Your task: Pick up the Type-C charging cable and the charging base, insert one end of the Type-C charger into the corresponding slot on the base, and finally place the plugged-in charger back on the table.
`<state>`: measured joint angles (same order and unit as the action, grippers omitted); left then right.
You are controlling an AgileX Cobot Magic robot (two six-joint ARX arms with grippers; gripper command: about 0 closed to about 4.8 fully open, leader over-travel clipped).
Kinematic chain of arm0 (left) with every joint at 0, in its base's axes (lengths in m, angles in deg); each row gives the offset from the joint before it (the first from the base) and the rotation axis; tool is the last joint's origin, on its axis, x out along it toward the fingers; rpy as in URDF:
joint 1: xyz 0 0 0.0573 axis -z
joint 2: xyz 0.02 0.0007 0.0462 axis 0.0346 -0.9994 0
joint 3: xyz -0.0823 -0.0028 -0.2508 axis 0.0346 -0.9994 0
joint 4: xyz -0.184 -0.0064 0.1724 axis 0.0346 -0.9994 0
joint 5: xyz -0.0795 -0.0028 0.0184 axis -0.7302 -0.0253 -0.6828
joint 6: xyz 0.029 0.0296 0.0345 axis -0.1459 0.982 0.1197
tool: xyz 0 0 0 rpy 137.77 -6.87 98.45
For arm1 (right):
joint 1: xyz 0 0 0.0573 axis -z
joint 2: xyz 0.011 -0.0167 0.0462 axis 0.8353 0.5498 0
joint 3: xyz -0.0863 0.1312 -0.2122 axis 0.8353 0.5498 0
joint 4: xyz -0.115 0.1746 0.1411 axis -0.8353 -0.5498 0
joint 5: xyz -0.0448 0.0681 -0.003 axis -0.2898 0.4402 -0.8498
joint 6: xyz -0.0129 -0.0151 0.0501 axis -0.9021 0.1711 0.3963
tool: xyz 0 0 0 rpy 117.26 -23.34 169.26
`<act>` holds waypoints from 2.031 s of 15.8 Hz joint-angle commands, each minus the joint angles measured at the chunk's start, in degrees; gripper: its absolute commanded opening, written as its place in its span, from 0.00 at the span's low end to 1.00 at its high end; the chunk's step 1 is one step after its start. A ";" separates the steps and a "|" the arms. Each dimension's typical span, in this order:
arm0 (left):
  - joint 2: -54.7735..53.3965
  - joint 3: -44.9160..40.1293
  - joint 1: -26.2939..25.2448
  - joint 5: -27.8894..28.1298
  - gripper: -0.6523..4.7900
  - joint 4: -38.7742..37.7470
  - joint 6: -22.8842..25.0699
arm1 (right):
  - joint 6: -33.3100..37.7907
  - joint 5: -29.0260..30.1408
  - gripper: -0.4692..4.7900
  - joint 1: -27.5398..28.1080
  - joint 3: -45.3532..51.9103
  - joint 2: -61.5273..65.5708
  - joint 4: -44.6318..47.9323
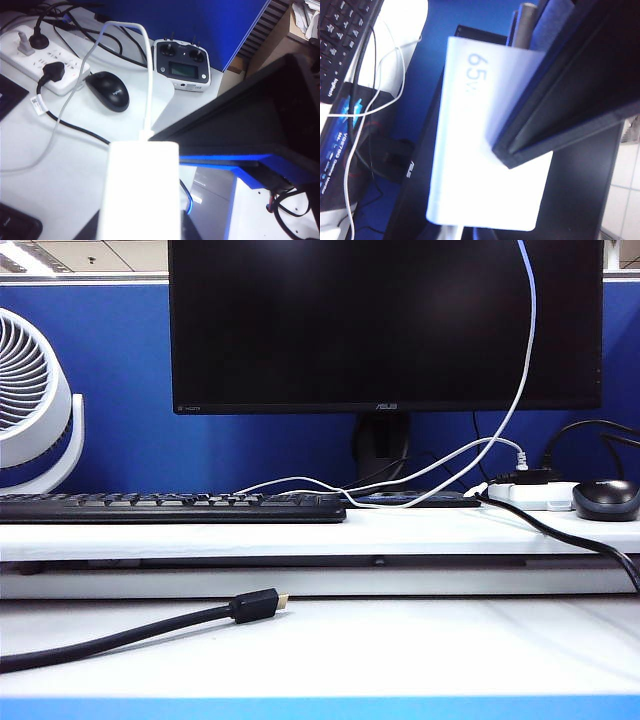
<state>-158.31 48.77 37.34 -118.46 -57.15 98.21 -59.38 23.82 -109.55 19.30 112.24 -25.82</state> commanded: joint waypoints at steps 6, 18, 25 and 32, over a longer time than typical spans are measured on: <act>-0.22 0.42 0.50 -0.07 0.28 7.89 -0.42 | -0.15 0.55 0.23 -1.29 -0.04 0.44 1.11; -0.22 0.42 0.48 0.42 0.28 6.34 1.09 | -0.15 0.44 0.24 1.60 -0.04 -0.55 2.84; -0.22 0.42 0.48 0.42 0.28 6.03 1.14 | -0.17 -2.60 0.23 1.64 -0.04 -1.99 2.23; -0.22 0.42 0.48 0.42 0.28 5.95 1.27 | -0.13 -6.23 0.23 3.17 -0.04 -2.43 0.46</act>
<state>-158.66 48.77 37.75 -117.54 -52.56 99.31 -59.60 18.20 -106.51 19.35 110.23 -25.05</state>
